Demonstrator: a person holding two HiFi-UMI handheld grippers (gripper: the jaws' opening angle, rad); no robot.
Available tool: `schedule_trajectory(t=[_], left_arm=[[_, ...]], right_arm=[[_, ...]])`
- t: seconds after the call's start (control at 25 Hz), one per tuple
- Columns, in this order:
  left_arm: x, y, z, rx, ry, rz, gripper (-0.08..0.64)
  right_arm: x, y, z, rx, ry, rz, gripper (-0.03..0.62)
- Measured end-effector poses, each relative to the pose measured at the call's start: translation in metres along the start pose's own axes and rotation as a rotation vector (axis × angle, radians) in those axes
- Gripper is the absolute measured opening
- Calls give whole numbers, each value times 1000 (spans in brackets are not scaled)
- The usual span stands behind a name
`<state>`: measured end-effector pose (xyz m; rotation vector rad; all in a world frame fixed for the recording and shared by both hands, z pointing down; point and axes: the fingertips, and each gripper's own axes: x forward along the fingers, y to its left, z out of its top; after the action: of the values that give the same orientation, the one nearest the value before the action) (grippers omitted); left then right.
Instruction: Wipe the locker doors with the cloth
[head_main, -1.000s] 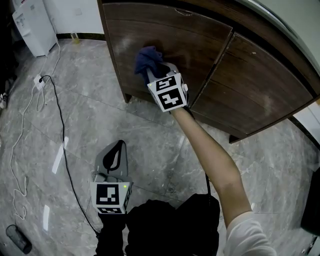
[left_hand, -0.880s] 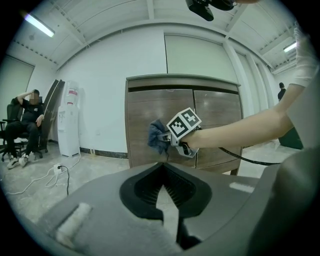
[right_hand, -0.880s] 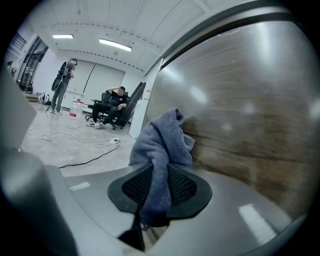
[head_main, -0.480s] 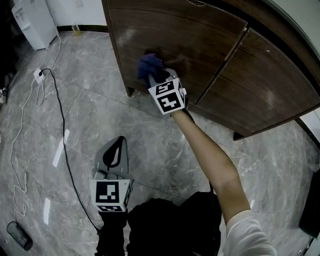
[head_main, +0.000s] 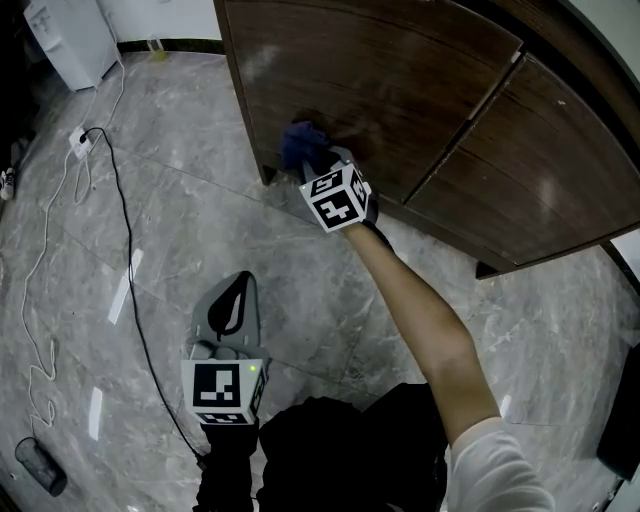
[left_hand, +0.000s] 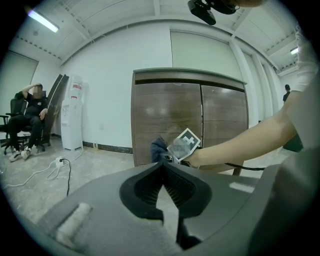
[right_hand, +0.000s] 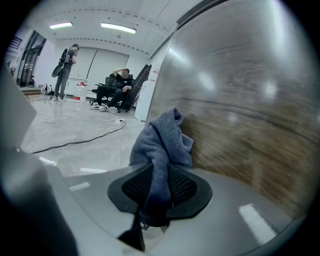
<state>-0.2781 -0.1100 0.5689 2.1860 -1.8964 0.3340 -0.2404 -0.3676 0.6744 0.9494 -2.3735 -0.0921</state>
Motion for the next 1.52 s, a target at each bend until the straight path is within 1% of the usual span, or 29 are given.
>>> schedule_trajectory(t=[0.28,0.4,0.56,1.04,1.2,1.36,1.52], left_arm=[[3,6,-5,-8,0,9,0],[3,8,-6,-13,3,11,0],[1,9,-6,-18,-1,8,0],[-2,2,3,-14,-26,-2,0],[-3,-2,9,-18,-34,-11,0],[-2,-7,12,-21,-38,-21,0],[-3,-6,17,-22,-51,-20,0]], right_arm=[[14,8,-10,20,21,13,86],[13,7,-7,45,27,19,86],[8,5,6,30,11,22,86],[-26,-16,96,28,-138,10,86],[-41,-25,137,6,-180,-2,84],[-57,-33,182,-4,-244,-9,84],[-72,-46,216,-14,-304,-28,84]])
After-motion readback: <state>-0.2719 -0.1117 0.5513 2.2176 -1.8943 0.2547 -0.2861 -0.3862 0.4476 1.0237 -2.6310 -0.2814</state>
